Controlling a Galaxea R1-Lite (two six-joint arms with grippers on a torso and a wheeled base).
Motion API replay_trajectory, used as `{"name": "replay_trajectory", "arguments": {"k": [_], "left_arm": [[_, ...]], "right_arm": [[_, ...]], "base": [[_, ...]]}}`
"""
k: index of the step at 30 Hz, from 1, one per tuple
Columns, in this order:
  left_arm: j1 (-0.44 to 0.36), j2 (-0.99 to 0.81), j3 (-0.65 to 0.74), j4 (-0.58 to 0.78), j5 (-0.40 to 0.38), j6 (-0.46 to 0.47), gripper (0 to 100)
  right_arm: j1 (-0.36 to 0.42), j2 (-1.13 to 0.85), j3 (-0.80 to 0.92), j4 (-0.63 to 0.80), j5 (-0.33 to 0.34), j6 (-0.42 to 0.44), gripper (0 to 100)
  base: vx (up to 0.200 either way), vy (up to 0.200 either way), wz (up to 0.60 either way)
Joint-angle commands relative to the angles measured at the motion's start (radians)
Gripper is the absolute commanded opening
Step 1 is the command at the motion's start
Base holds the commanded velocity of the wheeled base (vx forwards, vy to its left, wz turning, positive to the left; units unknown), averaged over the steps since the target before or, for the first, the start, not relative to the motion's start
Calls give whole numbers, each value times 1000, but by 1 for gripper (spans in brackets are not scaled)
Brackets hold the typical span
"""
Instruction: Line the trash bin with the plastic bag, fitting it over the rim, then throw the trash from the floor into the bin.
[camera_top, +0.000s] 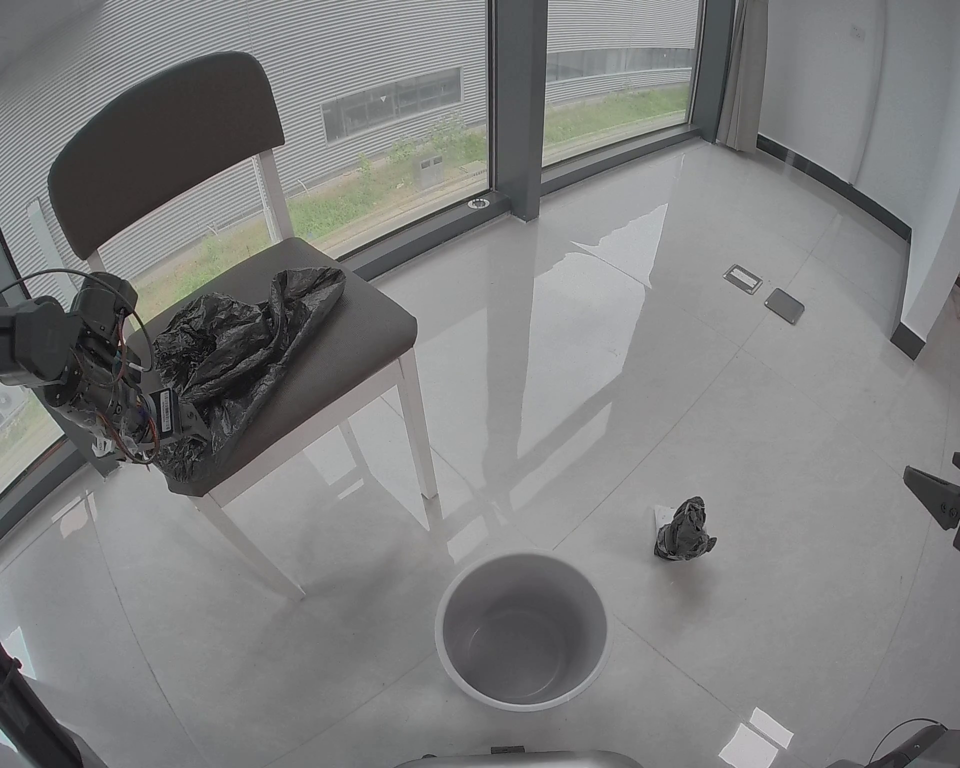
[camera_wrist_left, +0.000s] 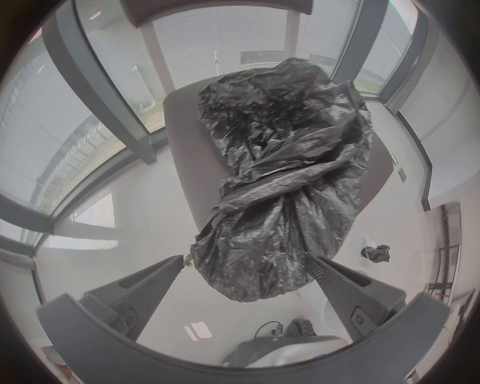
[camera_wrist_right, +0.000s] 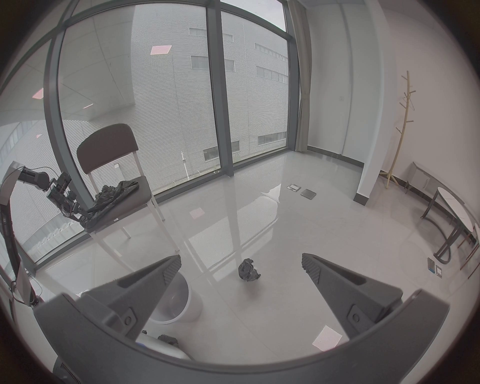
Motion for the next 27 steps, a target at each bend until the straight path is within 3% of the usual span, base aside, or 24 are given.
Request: {"name": "replay_trajectory", "arguments": {"k": [1, 5, 24, 25, 27], "left_arm": [[55, -23, 29, 5, -40, -14, 100], [57, -23, 18, -12, -73, -64, 100], [54, 30, 36, -81, -88, -99, 100], [54, 30, 39, -92, -91, -103, 0], [51, 31, 39, -106, -91, -111, 0]], "right_arm": [[-3, 54, -23, -1, 0, -2, 100], [-3, 51, -22, -1, 0, -2, 100], [-3, 41, -23, -7, 0, -18, 100], [-3, 41, -23, -9, 0, -18, 100], [-3, 41, -25, -10, 0, -22, 100]], "base": [[0, 0, 0], [0, 0, 0], [0, 0, 0], [0, 0, 0], [0, 0, 0]]}}
